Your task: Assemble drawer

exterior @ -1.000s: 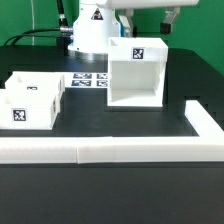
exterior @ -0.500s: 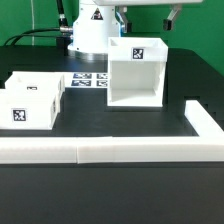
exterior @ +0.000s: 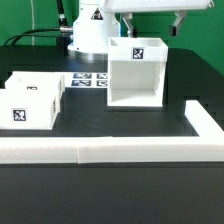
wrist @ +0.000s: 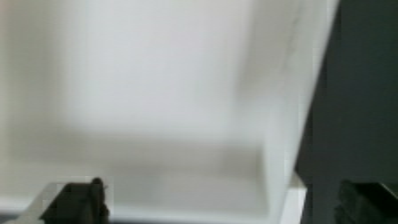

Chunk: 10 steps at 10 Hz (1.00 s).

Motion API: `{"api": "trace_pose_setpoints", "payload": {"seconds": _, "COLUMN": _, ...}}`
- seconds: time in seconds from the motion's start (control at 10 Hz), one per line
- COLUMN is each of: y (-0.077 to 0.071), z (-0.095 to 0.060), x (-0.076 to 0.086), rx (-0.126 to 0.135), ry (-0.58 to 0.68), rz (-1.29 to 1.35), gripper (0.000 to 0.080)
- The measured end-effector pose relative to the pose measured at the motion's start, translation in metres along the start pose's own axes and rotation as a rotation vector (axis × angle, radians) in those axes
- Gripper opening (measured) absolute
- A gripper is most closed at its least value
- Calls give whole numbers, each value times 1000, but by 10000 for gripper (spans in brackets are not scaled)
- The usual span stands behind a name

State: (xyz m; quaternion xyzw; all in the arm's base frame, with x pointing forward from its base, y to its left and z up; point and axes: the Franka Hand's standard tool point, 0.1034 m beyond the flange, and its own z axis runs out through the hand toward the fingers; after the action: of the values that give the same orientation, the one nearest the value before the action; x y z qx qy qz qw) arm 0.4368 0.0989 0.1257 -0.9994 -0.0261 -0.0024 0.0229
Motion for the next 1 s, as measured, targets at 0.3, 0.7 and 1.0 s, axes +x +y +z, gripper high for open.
{"api": "trace_pose_setpoints", "payload": {"seconds": 0.3, "y": -16, "z": 19, "x": -25, "rx": -6, "ry": -36, "rz": 78, "gripper": 649}}
{"api": "trace_pose_setpoints", "payload": {"seconds": 0.7, "y": -16, "z": 32, "x": -41, "rx": -10, "ry": -51, "rz": 102, "gripper": 649}}
{"api": "trace_pose_setpoints", "payload": {"seconds": 1.0, "y": -17, "z": 30, "x": -37, "rx": -8, "ry": -47, "rz": 102, "gripper": 380}}
